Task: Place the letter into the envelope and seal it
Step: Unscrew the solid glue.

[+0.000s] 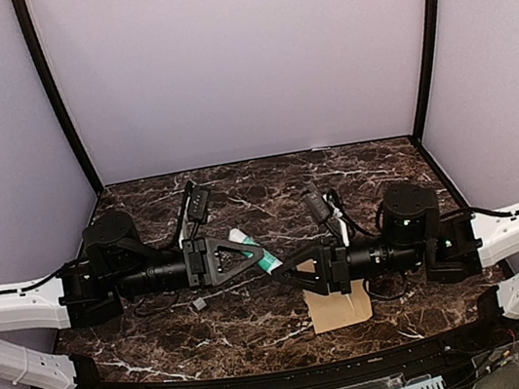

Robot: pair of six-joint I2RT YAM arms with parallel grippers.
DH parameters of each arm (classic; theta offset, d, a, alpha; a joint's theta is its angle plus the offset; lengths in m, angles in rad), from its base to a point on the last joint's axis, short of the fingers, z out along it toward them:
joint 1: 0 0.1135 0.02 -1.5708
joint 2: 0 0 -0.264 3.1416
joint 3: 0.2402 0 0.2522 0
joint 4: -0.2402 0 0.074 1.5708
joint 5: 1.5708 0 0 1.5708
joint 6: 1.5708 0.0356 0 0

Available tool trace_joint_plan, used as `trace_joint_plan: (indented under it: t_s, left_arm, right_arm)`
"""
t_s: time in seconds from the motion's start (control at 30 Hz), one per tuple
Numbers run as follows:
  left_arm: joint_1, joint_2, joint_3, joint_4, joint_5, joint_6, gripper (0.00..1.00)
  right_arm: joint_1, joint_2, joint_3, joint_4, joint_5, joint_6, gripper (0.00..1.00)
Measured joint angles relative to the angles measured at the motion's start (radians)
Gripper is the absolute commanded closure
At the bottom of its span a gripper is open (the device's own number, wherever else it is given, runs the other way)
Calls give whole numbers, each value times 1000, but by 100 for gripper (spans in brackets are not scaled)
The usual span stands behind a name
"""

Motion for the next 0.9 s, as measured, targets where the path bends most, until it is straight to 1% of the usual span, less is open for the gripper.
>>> trace_joint_plan:
  t_s: [0.27, 0.53, 0.67, 0.7, 0.8, 0.9]
  left_arm:
    - [0, 1, 0, 0, 5, 0, 100]
    - [0, 1, 0, 0, 11, 0, 100]
    - [0, 1, 0, 8, 16, 0, 100]
    - [0, 1, 0, 10, 18, 0, 100]
    - [0, 1, 0, 18, 31, 7, 100]
    - [2, 2, 5, 26, 41, 12, 100]
  right_arm:
    - [-2, 0, -6, 16, -3, 4, 73]
    - [-2, 0, -6, 25, -18, 9, 85]
    - [-5, 0, -9, 40, -26, 23, 88]
    - [-5, 0, -13, 49, -28, 27, 88]
    - [-5, 0, -26, 82, -37, 55, 94]
    - [-5, 0, -32, 109, -37, 110, 94]
